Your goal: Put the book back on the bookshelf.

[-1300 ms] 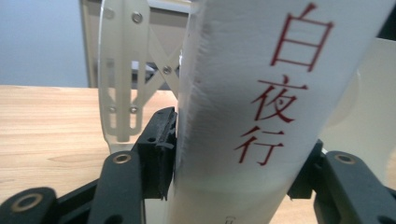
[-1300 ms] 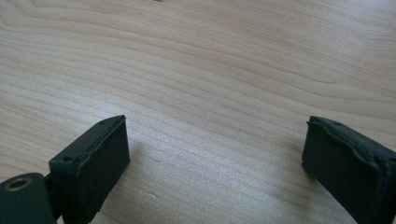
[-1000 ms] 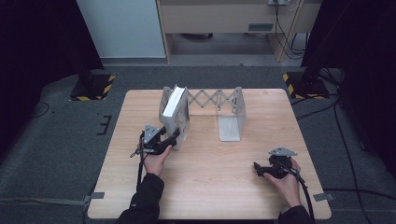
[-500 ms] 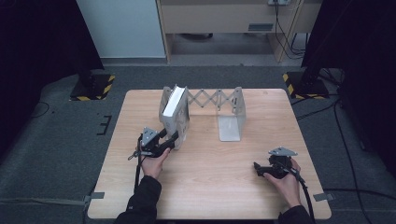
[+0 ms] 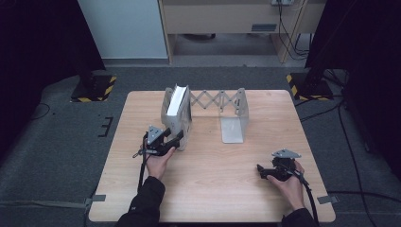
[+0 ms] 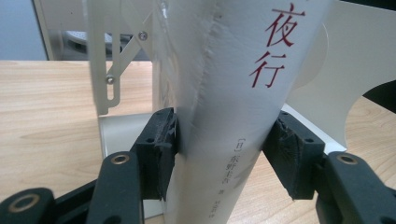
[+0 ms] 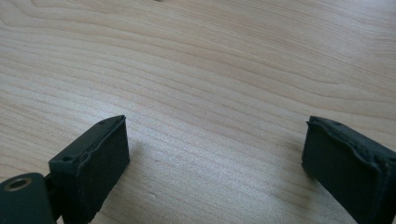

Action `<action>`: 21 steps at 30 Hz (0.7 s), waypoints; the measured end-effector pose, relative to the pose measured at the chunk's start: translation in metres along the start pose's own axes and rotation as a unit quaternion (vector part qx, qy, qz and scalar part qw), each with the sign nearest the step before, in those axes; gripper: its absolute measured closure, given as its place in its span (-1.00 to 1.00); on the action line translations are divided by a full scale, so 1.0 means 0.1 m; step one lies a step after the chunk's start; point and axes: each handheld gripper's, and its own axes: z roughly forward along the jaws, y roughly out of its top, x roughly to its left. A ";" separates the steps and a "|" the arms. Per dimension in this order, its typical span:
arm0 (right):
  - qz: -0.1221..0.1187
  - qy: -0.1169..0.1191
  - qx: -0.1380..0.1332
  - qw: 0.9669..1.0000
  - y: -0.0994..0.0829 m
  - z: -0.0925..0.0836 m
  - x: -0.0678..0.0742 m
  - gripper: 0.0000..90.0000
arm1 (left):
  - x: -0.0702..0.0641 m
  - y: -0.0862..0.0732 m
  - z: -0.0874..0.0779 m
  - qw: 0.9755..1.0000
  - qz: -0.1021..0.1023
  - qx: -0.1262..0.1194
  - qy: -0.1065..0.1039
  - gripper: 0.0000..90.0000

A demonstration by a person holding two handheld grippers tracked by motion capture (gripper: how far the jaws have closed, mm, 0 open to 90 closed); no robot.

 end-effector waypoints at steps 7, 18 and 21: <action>0.000 0.000 0.000 1.000 0.00 0.00 0.00 -0.83 | -0.03 0.06 0.10 1.000 0.007 0.012 0.003 -0.04; -0.001 0.000 0.000 1.000 0.00 0.00 0.00 -0.83 | 0.00 0.05 0.24 1.000 -0.001 -0.009 0.004 -0.07; -0.001 0.000 0.000 1.000 0.00 0.00 0.00 -0.83 | 0.00 0.08 0.27 1.000 0.006 0.002 0.000 -0.08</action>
